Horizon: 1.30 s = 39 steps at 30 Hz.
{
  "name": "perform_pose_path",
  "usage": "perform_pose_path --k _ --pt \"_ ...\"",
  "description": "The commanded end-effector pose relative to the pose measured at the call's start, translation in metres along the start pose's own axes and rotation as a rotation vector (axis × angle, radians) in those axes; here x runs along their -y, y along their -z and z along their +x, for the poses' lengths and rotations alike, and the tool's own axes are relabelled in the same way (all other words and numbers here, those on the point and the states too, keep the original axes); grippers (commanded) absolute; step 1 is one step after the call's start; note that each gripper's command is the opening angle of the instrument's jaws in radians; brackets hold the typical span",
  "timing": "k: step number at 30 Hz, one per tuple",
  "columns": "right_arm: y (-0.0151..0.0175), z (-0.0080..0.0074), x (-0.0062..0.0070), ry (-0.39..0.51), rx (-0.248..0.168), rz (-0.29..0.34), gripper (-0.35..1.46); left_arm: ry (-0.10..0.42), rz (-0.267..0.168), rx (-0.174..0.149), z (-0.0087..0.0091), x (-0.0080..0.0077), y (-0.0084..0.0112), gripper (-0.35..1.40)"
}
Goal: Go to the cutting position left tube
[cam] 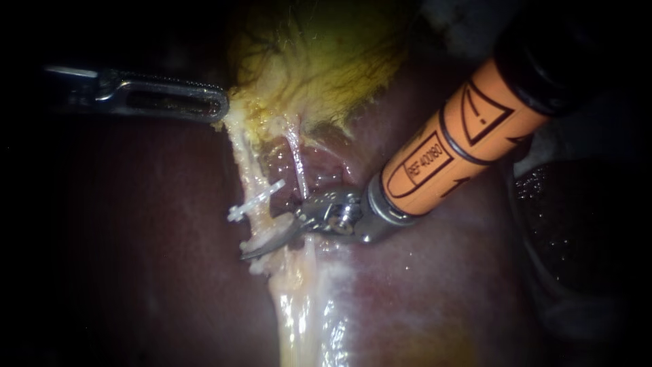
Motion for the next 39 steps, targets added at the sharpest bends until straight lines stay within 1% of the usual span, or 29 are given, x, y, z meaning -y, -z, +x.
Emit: perform_pose_path --k 1,8,11,14,16,19,22,24,27,31,33,35,39 --pt "0.0003 0.0000 -0.0001 0.004 0.006 0.012 1.18 0.000 0.000 0.000 0.0000 0.0000 0.0000 -0.35" --pt "0.0010 0.0000 -0.0008 0.037 0.037 0.072 1.20 0.000 0.000 0.000 0.0000 0.0000 0.0000 -0.35" --pt "0.0011 0.0001 -0.0011 0.048 0.032 0.100 1.20 0.000 0.000 0.000 0.0000 0.0000 0.0000 -0.35" --pt "0.0010 0.0003 -0.0015 0.058 0.036 0.121 1.20 0.000 0.000 0.000 0.0000 0.0000 0.0000 -0.35" --pt "0.0009 0.0003 -0.0016 0.063 0.029 0.138 1.20 0.000 0.000 0.000 0.0000 0.0000 0.0000 -0.35" --pt "0.0005 0.0006 -0.0014 0.068 -0.001 0.164 1.20 0.000 0.000 0.000 0.0000 0.0000 0.0000 -0.35" --pt "-0.0002 0.0010 -0.0010 0.068 -0.037 0.185 1.20 0.000 0.000 0.000 0.0000 0.0000 0.0000 -0.35" --pt "-0.0008 0.0013 -0.0005 0.064 -0.069 0.219 1.20 0.000 0.000 0.000 0.0000 0.0000 0.0000 -0.35" --pt "-0.0017 0.0018 0.0002 0.049 -0.100 0.270 1.18 0.000 0.000 0.000 0.0000 0.0000 0.0000 -0.35" --pt "-0.0029 0.0023 0.0009 0.027 -0.125 0.332 1.17 0.000 0.000 0.000 0.0000 0.0000 0.0000 -0.35" --pt "-0.0034 0.0025 0.0011 0.027 -0.129 0.358 1.17 0.000 0.000 0.000 0.0000 0.0000 0.0000 -0.35" --pt "-0.0037 0.0027 0.0014 0.024 -0.148 0.376 1.17 0.000 0.000 0.000 0.0000 0.0000 0.0000 -0.35" --pt "-0.0041 0.0031 0.0019 0.015 -0.212 0.420 1.15 0.000 0.000 0.000 0.0000 0.0000 0.0000 -0.35"
